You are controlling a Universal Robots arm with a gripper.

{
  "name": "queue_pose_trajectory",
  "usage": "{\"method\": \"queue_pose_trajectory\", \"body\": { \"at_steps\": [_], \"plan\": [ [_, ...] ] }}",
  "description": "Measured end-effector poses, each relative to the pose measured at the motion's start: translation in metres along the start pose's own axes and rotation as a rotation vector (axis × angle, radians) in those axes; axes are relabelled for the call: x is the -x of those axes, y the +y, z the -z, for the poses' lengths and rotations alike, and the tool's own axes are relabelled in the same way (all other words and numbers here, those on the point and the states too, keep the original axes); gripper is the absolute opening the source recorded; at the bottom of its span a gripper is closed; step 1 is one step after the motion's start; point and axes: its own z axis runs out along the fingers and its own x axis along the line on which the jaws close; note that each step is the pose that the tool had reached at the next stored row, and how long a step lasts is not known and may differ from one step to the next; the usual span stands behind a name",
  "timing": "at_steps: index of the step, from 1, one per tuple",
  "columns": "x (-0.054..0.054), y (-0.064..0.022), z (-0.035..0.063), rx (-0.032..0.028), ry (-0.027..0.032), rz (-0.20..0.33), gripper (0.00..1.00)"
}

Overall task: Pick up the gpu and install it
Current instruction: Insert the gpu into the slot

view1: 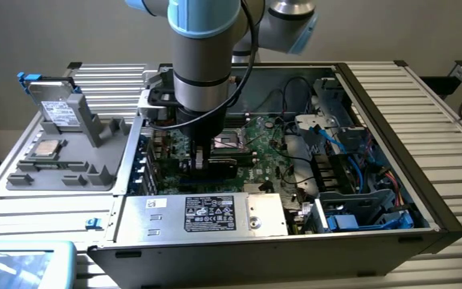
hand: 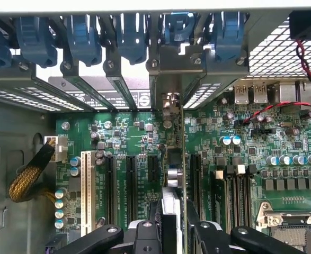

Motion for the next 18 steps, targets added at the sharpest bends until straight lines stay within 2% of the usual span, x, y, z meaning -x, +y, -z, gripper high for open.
{"method": "queue_pose_trajectory", "body": {
  "at_steps": [6, 12, 18],
  "plan": [
    [0.0, 0.0003, -0.0005, -0.0003, 0.0, 0.0, 0.29],
    [0.0, 0.0003, -0.0007, -0.0039, -0.0004, 0.0, 0.29],
    [0.0, 0.0005, -0.0008, -0.0101, -0.0006, 0.0, 0.29]
  ]
}}
